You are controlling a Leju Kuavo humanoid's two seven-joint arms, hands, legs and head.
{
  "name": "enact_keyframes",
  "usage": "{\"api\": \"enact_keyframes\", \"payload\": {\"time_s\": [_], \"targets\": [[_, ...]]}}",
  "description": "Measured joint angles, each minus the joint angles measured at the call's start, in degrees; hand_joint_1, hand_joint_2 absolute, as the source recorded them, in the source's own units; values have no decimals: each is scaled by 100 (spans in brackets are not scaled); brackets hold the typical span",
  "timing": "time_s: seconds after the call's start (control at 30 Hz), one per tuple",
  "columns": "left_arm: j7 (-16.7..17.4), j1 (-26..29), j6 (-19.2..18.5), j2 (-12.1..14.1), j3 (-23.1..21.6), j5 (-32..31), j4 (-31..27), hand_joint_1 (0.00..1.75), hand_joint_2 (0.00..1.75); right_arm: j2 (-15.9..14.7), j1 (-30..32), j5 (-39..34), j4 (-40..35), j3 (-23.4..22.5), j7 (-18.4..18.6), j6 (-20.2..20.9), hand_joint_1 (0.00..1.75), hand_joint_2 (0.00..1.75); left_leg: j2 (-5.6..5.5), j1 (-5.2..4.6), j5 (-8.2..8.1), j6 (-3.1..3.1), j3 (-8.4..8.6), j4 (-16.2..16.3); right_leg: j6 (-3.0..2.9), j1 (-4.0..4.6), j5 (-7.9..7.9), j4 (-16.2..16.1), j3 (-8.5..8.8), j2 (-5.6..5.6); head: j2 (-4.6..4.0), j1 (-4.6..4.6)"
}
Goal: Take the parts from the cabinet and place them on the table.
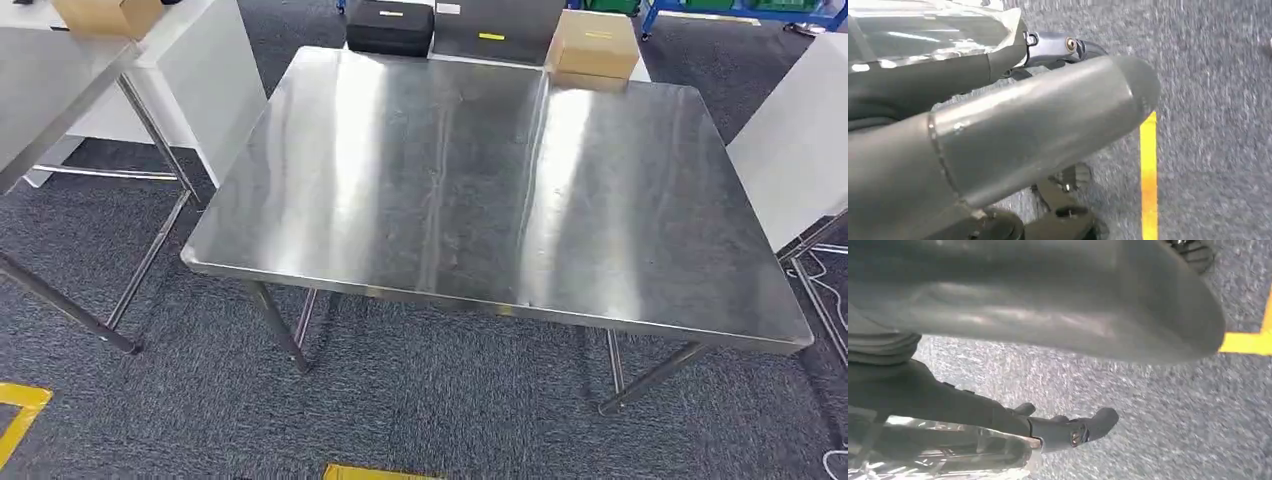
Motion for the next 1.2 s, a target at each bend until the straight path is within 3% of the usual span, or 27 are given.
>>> {"api": "enact_keyframes", "payload": {"time_s": [0.07,0.1,0.13,0.2,0.27,0.3,0.37,0.4,0.43,0.5,0.53,0.57,0.6,0.63,0.67,0.73,0.77,0.8,0.87,0.9,0.93,0.97,1.03,1.07,1.1,1.13,1.2], "targets": [[2,3,-15,0,-24,-5,0,0,0,7,6,0,0,0,4,0,0,0,9,-15,92,10,-130,6,6,-3,-399,921,-317,3,0,6],[2,2,-15,-4,-26,-5,0,0,0,7,11,0,0,0,5,0,0,0,10,-23,135,7,-184,8,53,-1,-394,1042,-302,4,0,0],[2,1,-15,-9,-26,-5,0,0,0,2,11,0,0,2,9,0,0,0,9,-25,170,1,-232,9,106,-2,-301,896,-155,4,0,4],[2,2,-15,-11,-28,-5,0,0,0,-2,5,9,0,15,9,0,0,0,1,-30,237,-33,-292,12,187,4,19,-29,472,4,0,4],[0,-4,-15,-17,-28,-5,0,0,0,-15,-14,20,0,37,9,0,0,0,-1,-61,291,-89,-330,25,119,34,83,-992,1111,8,0,6],[0,-8,-15,-22,-28,-5,0,0,0,-18,-14,26,0,42,9,0,0,0,7,-69,338,-135,-333,18,102,91,119,-993,1076,16,0,-9],[-2,-13,-17,-24,-31,-5,0,0,0,-20,3,28,0,52,18,0,0,0,7,-75,390,-182,-339,31,74,86,140,-992,979,18,0,-5],[-2,-10,-17,-24,-31,-5,0,0,0,-17,10,31,0,61,26,0,0,0,1,-77,405,-209,-343,33,23,57,170,-1010,966,15,0,-9],[-7,-9,-44,-11,-31,-5,0,0,0,-2,8,35,2,70,29,0,0,0,-17,-36,297,-242,-406,121,-44,-58,227,-1022,954,-18,0,9],[-66,3,-162,20,-42,-15,0,0,0,-4,3,35,2,83,37,0,0,0,-13,-23,-331,-293,-585,710,-186,-32,311,-1021,858,-32,0,-48],[-114,15,-230,39,-52,-18,0,0,0,0,7,35,0,85,39,-2,0,0,-14,-16,-632,-325,-723,1171,-199,-22,352,-1016,804,-45,0,-44],[-138,24,-265,53,-66,-20,0,0,0,4,13,33,2,85,42,-4,0,0,-13,-6,-820,-356,-831,1582,-198,-13,388,-1009,749,-52,0,-53],[-153,34,-288,70,-81,-22,0,0,0,4,19,33,2,90,46,-7,0,0,-13,9,-842,-375,-852,1792,-188,-9,420,-999,734,-58,0,-44],[-157,42,-291,87,-83,-22,0,0,0,7,25,33,2,92,48,-7,0,0,-13,27,-735,-387,-749,1740,-164,-9,459,-981,689,-60,0,-50],[-164,43,-297,100,-85,-22,0,0,0,11,29,33,2,94,50,-7,0,0,-12,48,-533,-401,-530,1451,-143,-14,476,-950,639,-59,0,-48],[-168,38,-289,127,-87,-20,0,0,0,15,29,33,2,96,53,-7,0,0,-9,84,-167,-412,98,469,-120,-30,485,-842,549,-60,0,-55],[-151,25,-240,114,-87,-2,0,0,0,9,24,33,0,103,53,-7,0,0,-19,74,-273,-410,301,158,-104,5,492,-775,461,-63,0,-53],[-125,22,-167,103,-88,4,0,0,0,9,9,33,2,109,53,-7,0,0,-32,48,-242,-354,239,137,-65,20,517,-739,423,-61,0,-40],[-72,20,-98,76,-87,11,0,0,0,4,-2,33,2,120,53,0,0,0,-29,14,-227,-314,168,135,38,24,588,-752,377,-62,0,-46],[-59,18,-98,64,-87,11,0,0,0,2,7,33,0,122,53,0,0,0,-24,-1,-187,-252,147,119,97,35,626,-767,357,-62,0,-39],[-59,9,-92,33,-88,11,0,0,0,-15,17,33,0,122,53,0,0,0,-3,38,-103,-144,104,57,125,38,584,-700,324,-58,0,-39],[-52,-5,-85,26,-87,11,0,0,0,-31,18,31,2,125,53,9,0,0,5,13,-49,-87,29,54,91,13,383,-536,200,-32,0,-55],[-50,-13,-85,13,-90,6,0,0,0,-28,20,15,2,127,53,15,0,0,14,2,69,-24,-117,59,-4,8,-196,248,-73,-22,0,-9],[-48,-13,-85,9,-94,2,0,0,0,-28,20,7,2,127,53,15,0,0,20,-5,129,-23,-204,62,5,4,-400,693,-208,-15,0,-9],[-42,-13,-83,11,-96,2,0,0,0,-30,24,7,2,127,53,15,0,0,23,-10,188,-26,-279,66,48,6,-461,969,-250,-11,0,-5],[-37,-13,-83,9,-101,2,0,0,0,-35,30,7,2,127,53,13,0,0,23,-12,239,-35,-350,67,99,4,-409,997,-175,-11,0,-13],[-15,-15,-83,9,-109,2,0,0,0,-42,27,2,2,127,55,13,0,0,21,-12,353,-64,-485,70,226,5,-63,338,350,-11,0,-7]]}}
